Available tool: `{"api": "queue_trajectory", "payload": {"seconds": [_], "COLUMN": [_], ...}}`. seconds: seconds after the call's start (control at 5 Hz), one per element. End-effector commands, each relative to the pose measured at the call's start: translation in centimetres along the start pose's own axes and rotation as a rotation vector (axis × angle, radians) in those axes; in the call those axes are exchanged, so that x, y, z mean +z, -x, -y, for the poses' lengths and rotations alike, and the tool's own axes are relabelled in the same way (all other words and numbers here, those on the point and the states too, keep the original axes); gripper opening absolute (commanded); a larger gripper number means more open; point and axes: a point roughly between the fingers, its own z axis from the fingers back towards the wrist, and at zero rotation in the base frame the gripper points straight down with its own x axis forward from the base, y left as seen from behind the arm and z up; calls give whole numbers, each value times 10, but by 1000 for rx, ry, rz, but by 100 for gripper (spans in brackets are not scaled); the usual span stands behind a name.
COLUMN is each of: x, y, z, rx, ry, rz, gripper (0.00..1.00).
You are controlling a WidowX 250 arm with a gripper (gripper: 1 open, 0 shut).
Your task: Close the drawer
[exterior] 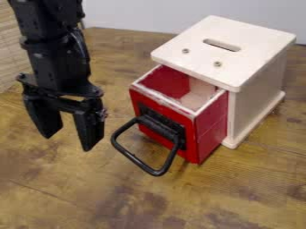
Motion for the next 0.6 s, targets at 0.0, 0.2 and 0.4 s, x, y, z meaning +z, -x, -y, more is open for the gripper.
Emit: {"api": "queue_trajectory", "payload": {"seconds": [0.0, 0.2, 0.4], "x": [-4, -18, -28], "y": [-1, -4, -4], "z": [1, 9, 16], "rx": [0, 24, 43], "ry": [2, 3, 4], "rz": [-4, -3, 1], "gripper": [100, 100, 100]}}
